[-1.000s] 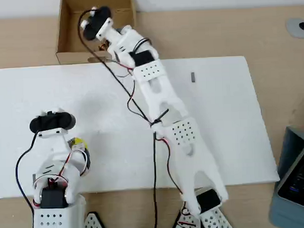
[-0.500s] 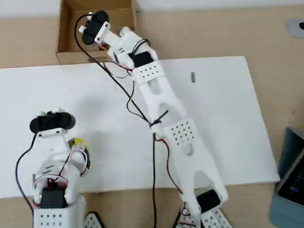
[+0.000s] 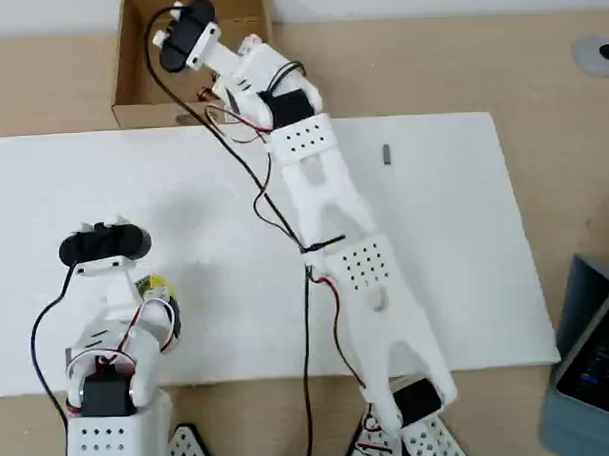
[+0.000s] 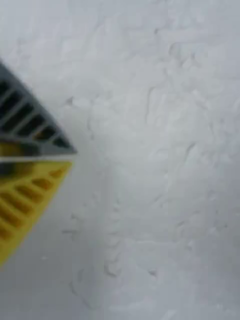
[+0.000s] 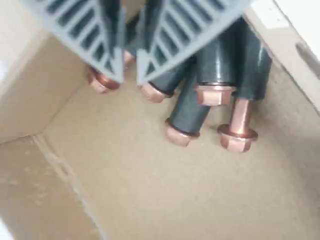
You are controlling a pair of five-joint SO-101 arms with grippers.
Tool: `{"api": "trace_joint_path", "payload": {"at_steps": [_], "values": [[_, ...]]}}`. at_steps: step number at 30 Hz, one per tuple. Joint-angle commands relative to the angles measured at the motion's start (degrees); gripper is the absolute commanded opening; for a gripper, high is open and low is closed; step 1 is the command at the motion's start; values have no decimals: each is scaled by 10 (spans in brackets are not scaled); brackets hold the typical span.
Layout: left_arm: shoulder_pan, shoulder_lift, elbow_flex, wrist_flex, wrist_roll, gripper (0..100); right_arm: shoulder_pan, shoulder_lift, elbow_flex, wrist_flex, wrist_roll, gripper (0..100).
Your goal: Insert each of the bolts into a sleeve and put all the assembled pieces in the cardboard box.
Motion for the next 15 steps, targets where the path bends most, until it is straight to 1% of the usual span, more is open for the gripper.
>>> {"api": "trace_joint_path", "payload": {"at_steps": [1, 5, 10, 15], "values": [[-6, -5, -3, -1, 5, 2, 10, -14, -95, 55, -17, 9], [-4, -5, -3, -1, 5, 2, 27, -29, -119, 109, -44, 9], [-5, -5, -3, -1, 5, 2, 43, -90, -116, 174, -105, 9], [-5, -5, -3, -1, 5, 2, 53, -155, -117, 259, -141, 9]]}}
